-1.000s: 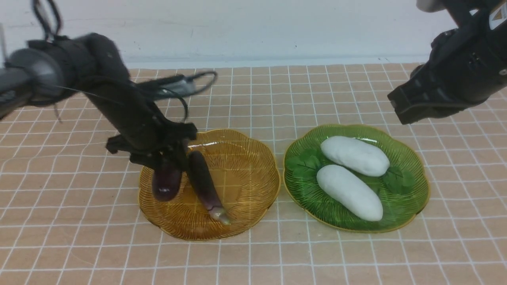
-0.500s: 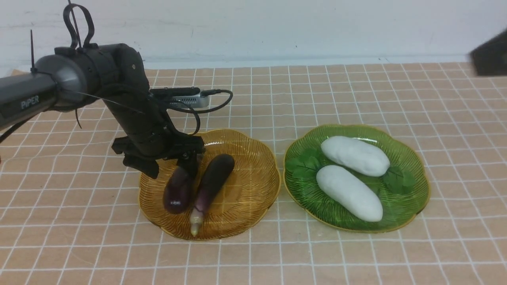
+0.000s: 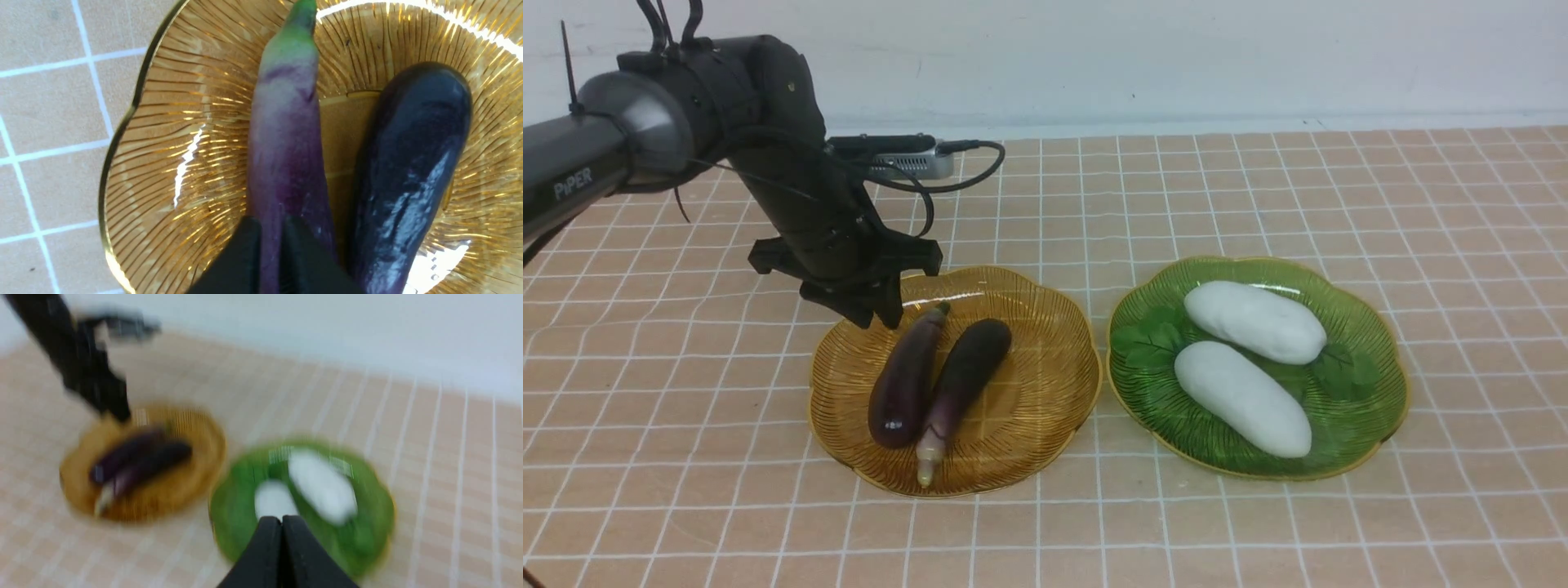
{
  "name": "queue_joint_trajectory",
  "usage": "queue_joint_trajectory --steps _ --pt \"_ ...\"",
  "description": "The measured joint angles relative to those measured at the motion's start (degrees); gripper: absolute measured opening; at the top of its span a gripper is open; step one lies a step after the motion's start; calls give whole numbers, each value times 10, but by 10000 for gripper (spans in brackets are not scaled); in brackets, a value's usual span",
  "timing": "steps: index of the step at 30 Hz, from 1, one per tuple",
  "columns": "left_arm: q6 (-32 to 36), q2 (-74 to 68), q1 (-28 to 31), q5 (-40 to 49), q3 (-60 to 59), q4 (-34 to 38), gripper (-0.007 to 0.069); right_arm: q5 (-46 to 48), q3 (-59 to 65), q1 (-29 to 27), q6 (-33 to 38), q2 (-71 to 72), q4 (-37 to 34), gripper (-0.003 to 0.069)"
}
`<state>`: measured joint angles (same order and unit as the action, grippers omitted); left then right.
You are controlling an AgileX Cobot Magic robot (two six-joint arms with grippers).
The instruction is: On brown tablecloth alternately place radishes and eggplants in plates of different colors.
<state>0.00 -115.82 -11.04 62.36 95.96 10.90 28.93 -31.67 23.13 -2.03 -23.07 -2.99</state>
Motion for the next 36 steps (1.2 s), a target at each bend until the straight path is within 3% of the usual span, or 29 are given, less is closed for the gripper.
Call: queue_joint_trajectory --steps 5,26,28,36 --pt "11 0 0 1 0 0 2 -30 8 0 0 -8 2 -17" --pt "37 38 0 80 132 -15 -3 -28 44 -3 -2 20 3 -17" --pt "37 40 0 81 133 -15 -3 -32 78 -23 -2 53 3 -17" --pt "37 46 0 83 127 -23 -3 -35 269 -192 -2 224 34 -17"
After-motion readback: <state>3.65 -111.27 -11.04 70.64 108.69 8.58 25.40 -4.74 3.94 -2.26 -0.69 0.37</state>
